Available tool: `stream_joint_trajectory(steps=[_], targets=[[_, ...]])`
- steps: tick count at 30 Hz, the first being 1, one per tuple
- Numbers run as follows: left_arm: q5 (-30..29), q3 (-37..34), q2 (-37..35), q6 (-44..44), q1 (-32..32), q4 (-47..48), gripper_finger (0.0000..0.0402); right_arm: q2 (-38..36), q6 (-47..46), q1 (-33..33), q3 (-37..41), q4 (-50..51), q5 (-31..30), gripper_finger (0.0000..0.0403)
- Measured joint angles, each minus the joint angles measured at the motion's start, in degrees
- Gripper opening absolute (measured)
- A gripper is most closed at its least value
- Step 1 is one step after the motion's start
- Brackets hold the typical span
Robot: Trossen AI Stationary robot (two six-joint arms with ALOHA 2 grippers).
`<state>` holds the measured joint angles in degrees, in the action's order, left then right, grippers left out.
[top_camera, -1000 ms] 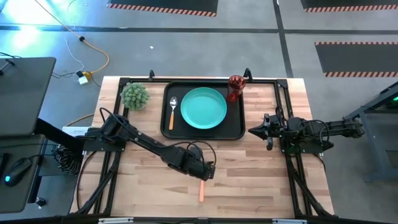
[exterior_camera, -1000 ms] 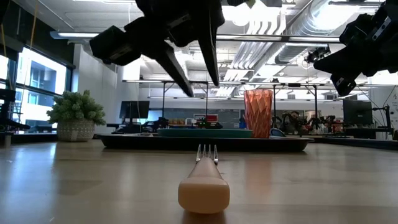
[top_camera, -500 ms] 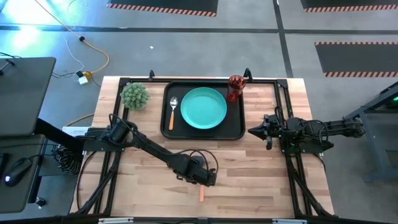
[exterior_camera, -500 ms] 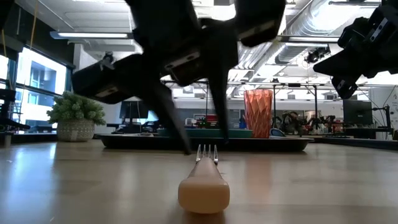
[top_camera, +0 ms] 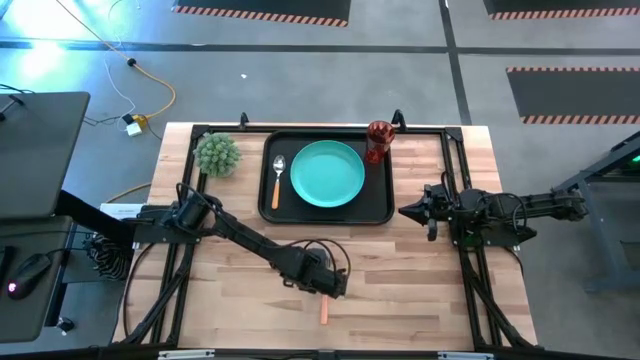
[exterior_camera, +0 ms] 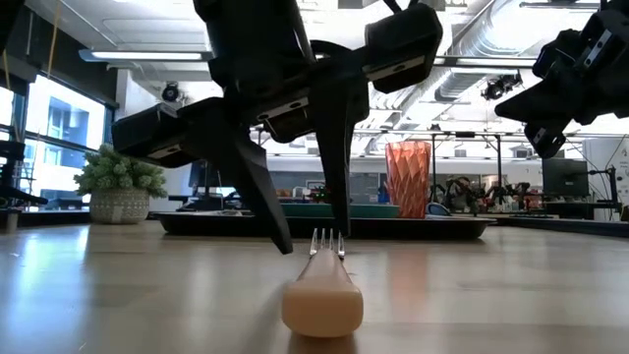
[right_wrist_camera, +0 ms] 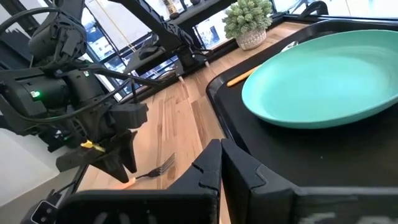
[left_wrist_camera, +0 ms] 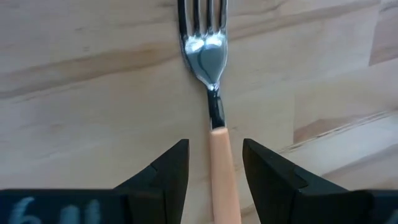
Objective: Pick and place plate/cup/fork/spoon on tray
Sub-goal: Put the pink fork on the black tray to the right of the yellow spoon
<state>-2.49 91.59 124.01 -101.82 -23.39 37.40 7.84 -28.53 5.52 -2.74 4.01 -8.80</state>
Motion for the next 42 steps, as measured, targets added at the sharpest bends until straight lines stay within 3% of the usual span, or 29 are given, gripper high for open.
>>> stream_joint_trajectory(steps=[14,24,42], targets=[[0.44,0.31,2.34,0.00,0.01,-2.15,0.0140,0.32,0.00,0.00,0.00,-0.02,-0.07,0.0000],[0.55,0.46,2.89,1.63,0.10,4.09,0.0138,0.68,0.00,-0.02,0.00,-0.02,-0.09,0.0000],[1.45,0.26,2.95,10.48,1.12,11.60,0.0041,0.74,0.00,-0.01,0.00,-0.02,-0.08,0.0000]])
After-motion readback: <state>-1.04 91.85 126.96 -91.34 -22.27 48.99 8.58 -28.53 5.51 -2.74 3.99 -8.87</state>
